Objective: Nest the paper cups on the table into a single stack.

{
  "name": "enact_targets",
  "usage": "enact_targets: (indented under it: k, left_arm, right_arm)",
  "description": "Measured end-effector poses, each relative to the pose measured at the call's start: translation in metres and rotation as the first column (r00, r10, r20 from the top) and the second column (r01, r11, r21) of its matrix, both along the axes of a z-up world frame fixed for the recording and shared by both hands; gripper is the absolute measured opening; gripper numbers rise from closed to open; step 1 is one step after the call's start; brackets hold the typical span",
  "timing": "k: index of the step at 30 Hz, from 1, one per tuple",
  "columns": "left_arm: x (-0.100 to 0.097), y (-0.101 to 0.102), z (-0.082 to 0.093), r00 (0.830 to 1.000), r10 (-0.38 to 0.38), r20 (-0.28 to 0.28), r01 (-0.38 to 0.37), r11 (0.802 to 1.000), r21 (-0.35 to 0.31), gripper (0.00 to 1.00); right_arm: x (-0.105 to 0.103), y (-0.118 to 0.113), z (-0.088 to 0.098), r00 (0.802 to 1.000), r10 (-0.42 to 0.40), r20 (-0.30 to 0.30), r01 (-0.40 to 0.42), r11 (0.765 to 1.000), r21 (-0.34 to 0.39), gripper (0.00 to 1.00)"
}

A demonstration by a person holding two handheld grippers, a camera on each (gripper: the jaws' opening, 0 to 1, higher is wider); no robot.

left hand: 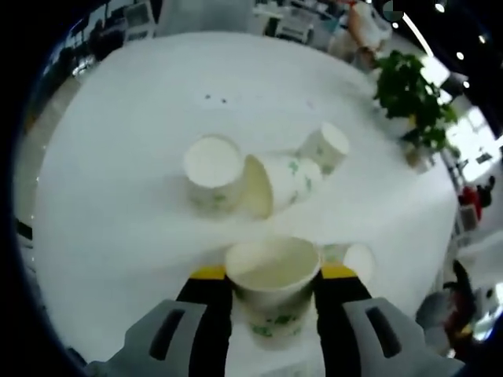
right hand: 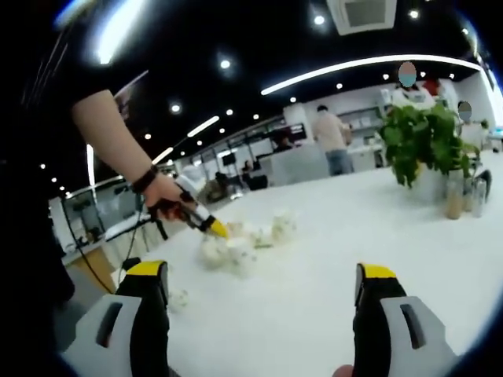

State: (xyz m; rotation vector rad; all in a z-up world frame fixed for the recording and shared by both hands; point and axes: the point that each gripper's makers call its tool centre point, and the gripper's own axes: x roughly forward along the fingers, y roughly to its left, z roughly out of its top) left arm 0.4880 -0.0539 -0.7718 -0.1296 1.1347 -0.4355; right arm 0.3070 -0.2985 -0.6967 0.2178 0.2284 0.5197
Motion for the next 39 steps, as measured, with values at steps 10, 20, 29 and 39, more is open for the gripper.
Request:
enact_targets:
  k: [10, 20, 29, 39]
  left_arm:
    - [-0.007, 0.008, 0.021, 1.000, 0.007, 0.016, -0.005, 0.994, -0.111, 0.39]
    - [0.005, 0.005, 0.060, 0.994, 0.009, 0.108, 0.019, 0.969, -0.248, 0.38]
    - [-0.012, 0.013, 0.080, 0.986, -0.043, 0.159, 0.088, 0.953, -0.289, 0.36]
    - [-0.047, 0.011, 0.106, 0.971, -0.069, 0.229, 0.163, 0.891, -0.423, 0.36]
  right_arm:
    - [0.008, 0.003, 0.020, 0.999, 0.043, -0.002, -0.043, 0.995, -0.093, 0.98]
    - [0.014, 0.003, 0.018, 0.999, 0.044, -0.012, -0.045, 0.983, -0.177, 0.99]
    - [0.004, 0.016, 0.006, 0.998, 0.038, -0.054, -0.048, 0.981, -0.190, 0.99]
    - [-0.004, 0.035, 0.008, 0.995, 0.064, -0.070, -0.078, 0.972, -0.221, 0.99]
